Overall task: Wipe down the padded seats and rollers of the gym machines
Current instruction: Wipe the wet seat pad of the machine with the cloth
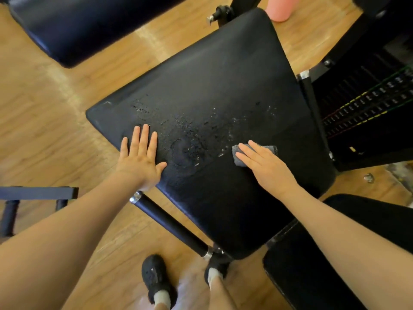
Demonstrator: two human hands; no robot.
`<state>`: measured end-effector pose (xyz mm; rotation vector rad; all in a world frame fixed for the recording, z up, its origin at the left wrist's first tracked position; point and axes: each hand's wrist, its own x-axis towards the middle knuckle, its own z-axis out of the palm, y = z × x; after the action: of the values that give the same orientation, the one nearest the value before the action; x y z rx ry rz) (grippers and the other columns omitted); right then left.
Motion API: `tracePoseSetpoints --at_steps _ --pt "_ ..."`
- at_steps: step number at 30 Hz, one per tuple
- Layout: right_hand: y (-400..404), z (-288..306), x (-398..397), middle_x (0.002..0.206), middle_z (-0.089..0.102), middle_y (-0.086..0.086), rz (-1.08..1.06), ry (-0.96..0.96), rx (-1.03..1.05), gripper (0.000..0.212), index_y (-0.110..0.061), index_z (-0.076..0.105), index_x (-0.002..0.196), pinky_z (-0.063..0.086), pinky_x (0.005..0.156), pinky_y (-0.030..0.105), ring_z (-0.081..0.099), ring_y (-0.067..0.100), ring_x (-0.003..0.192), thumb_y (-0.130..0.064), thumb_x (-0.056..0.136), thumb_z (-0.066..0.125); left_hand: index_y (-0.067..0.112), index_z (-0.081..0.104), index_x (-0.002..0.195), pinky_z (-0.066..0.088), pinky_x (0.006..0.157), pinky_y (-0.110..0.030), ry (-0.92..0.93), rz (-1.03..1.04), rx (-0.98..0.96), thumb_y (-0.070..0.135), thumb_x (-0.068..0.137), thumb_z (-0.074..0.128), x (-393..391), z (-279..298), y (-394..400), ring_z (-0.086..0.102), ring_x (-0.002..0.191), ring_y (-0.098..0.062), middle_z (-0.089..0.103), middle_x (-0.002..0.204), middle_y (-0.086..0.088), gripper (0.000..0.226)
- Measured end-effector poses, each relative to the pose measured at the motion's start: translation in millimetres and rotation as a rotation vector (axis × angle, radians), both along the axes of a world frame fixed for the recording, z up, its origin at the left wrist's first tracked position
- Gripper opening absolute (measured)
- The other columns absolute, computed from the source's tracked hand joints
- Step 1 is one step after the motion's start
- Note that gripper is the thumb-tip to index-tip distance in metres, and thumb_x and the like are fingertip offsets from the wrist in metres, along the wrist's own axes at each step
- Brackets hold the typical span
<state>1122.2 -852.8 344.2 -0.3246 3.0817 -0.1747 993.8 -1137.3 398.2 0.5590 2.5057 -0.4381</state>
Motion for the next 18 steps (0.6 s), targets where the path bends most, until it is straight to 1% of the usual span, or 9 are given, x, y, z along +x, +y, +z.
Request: tracePoseSetpoints --at_steps 3,7,9,12,13,14,15,17,18 --pt "23.1 1.6 -7.3 0.133 0.053 0.014 -0.137 -0.031 -0.024 0.063 -0.004 0.055 0.125 0.046 0.093 0.045 0.049 0.035 0.123 0.014 0.066 0.069 0.012 -0.025 0.144 -0.01 0.115 -0.046 0.001 0.013 -0.015 0.053 0.097 0.018 0.9 -0.5 1.8 -0.029 0.139 -0.027 -0.034 0.151 -0.009 0.075" --pt "46.4 6.9 -19.0 0.148 0.035 0.009 -0.391 -0.094 -0.07 0.051 -0.006 0.041 0.138 0.036 0.106 0.045 0.027 0.029 0.139 0.003 0.089 0.053 0.011 -0.022 0.145 -0.008 0.115 -0.046 0.047 0.018 0.015 0.052 0.097 0.018 3.6 -2.7 2.0 -0.027 0.14 -0.027 -0.031 0.152 -0.01 0.075" --pt "55.4 8.8 -25.9 0.151 0.028 0.008 -0.474 -0.094 -0.089 0.05 -0.008 0.036 0.141 0.031 0.109 0.045 0.02 0.027 0.141 -0.001 0.093 0.048 0.01 -0.025 0.144 -0.006 0.115 -0.046 0.077 0.013 0.016 0.052 0.097 0.017 6.5 -3.3 -0.2 -0.026 0.141 -0.028 -0.03 0.152 -0.011 0.075" --pt "69.3 11.8 -36.8 0.154 0.022 0.007 -0.666 -0.06 -0.174 0.048 -0.009 0.031 0.144 0.024 0.112 0.04 0.014 0.024 0.143 -0.005 0.097 0.04 0.01 -0.029 0.136 -0.005 0.116 -0.047 0.128 0.011 0.065 0.05 0.097 0.016 12.3 -8.0 -2.7 -0.023 0.142 -0.029 -0.025 0.154 -0.012 0.072" --pt "73.8 11.9 -40.3 0.154 0.021 0.006 -0.726 -0.05 -0.196 0.047 -0.009 0.03 0.144 0.023 0.113 0.039 0.013 0.023 0.143 -0.007 0.098 0.039 0.009 -0.024 0.138 -0.003 0.116 -0.048 0.158 0.007 0.109 0.048 0.097 0.019 15.2 -9.6 -3.9 -0.018 0.143 -0.03 -0.02 0.155 -0.014 0.071" --pt "77.8 12.2 -43.8 0.154 0.021 0.006 -0.775 -0.037 -0.218 0.047 -0.009 0.029 0.145 0.022 0.113 0.039 0.013 0.023 0.143 -0.008 0.099 0.038 0.007 -0.015 0.143 0.001 0.116 -0.049 0.196 0.002 0.168 0.045 0.098 0.026 18.7 -11.0 -4.7 -0.01 0.144 -0.032 -0.011 0.157 -0.017 0.072" --pt "81.6 11.7 -46.9 0.154 0.022 0.006 -0.807 -0.023 -0.238 0.046 -0.009 0.029 0.145 0.021 0.114 0.039 0.013 0.022 0.143 -0.009 0.099 0.038 0.003 0.0 0.147 0.008 0.115 -0.051 0.236 -0.003 0.229 0.04 0.097 0.035 23.2 -12.4 -5.5 0.001 0.145 -0.035 0.002 0.156 -0.021 0.072" --pt "85.5 10.4 -49.7 0.153 0.024 0.007 -0.83 0.003 -0.269 0.046 -0.009 0.03 0.144 0.02 0.115 0.038 0.015 0.023 0.143 -0.011 0.099 0.039 -0.003 0.027 0.144 0.019 0.111 -0.055 0.32 0.009 0.35 0.03 0.091 0.054 35.5 -15.5 -8.8 0.021 0.141 -0.039 0.023 0.151 -0.026 0.068" --pt "85.8 9.2 -49.6 0.153 0.024 0.007 -0.833 0.014 -0.279 0.046 -0.009 0.031 0.144 0.019 0.115 0.038 0.015 0.023 0.142 -0.011 0.098 0.04 -0.004 0.032 0.142 0.021 0.11 -0.056 0.335 0.037 0.381 0.03 0.089 0.059 44.2 -17.2 -11.1 0.024 0.139 -0.039 0.027 0.149 -0.026 0.069"
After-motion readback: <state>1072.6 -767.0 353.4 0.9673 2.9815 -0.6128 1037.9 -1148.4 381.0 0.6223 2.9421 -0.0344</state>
